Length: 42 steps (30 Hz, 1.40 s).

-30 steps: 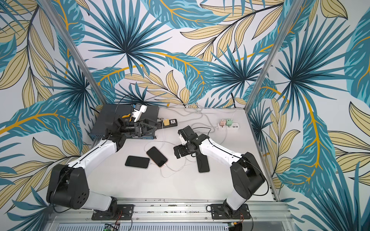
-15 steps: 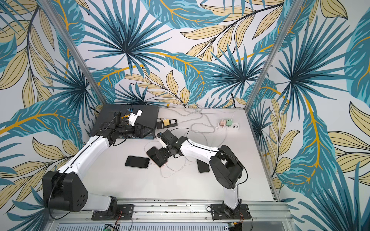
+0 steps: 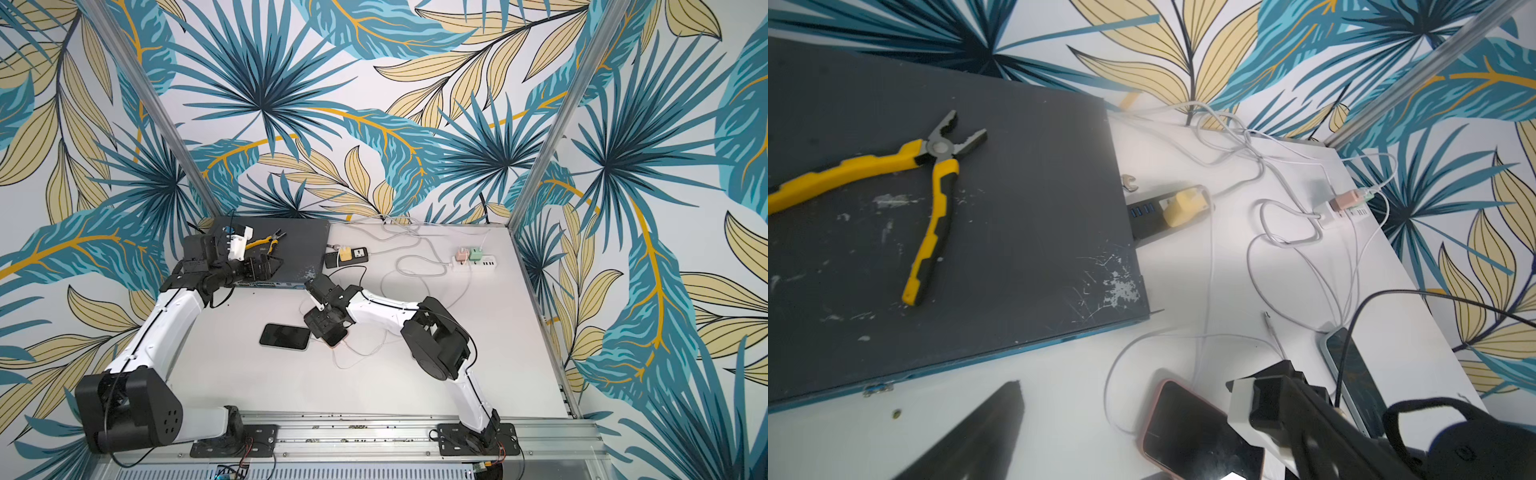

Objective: Unplug the charging cable from the phone
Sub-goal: Pick up the phone at the center of the board.

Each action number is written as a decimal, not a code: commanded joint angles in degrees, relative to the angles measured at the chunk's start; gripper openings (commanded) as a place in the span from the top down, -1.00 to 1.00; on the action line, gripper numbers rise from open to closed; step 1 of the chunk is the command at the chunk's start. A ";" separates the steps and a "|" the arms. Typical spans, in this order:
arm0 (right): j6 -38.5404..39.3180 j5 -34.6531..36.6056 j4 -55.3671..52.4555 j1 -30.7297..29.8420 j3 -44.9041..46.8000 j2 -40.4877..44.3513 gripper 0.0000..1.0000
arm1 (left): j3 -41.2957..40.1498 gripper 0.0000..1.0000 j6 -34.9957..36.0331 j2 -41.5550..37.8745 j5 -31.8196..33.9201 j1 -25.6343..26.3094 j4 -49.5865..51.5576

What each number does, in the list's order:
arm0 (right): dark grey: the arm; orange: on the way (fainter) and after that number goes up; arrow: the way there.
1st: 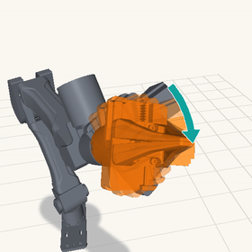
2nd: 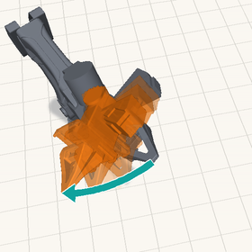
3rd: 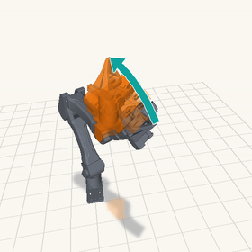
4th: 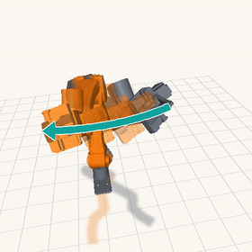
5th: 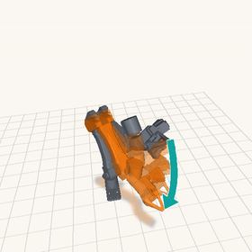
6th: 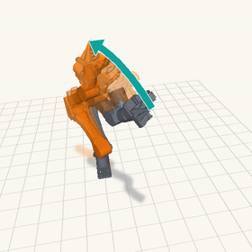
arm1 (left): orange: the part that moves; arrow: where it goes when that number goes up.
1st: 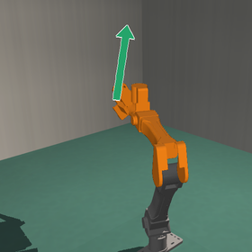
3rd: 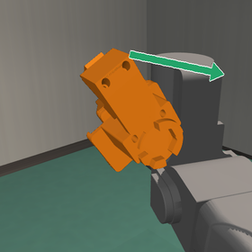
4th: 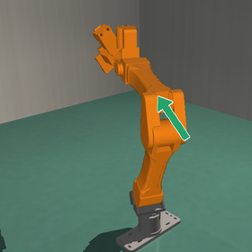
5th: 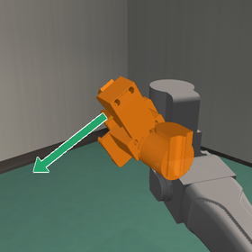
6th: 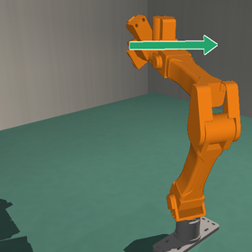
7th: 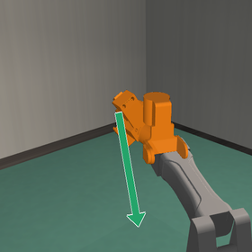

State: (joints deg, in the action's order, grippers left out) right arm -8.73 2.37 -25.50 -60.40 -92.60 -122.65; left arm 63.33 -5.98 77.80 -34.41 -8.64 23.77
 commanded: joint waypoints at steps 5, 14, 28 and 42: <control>1.34 0.38 -2.28 -0.70 -1.25 -2.52 -0.99 | -1.34 -1.00 -2.66 -0.97 0.33 -3.16 -2.64; 1.76 0.65 -3.22 -1.51 -2.73 -4.65 -0.99 | -1.89 -1.00 -3.43 -0.70 -0.66 -4.10 -3.03; 2.67 2.81 -4.77 -1.96 -3.99 -6.74 -0.92 | -2.07 -1.00 -3.76 -0.42 -1.01 -4.54 -3.22; 3.74 5.32 -5.18 -2.10 -4.59 -5.78 -0.46 | -2.07 -1.00 -2.37 -0.51 -2.47 -4.63 -3.56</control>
State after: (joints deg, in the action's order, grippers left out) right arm -6.15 5.76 -28.82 -62.26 -96.49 -127.92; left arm 61.76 -9.43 77.80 -35.59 -12.75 21.61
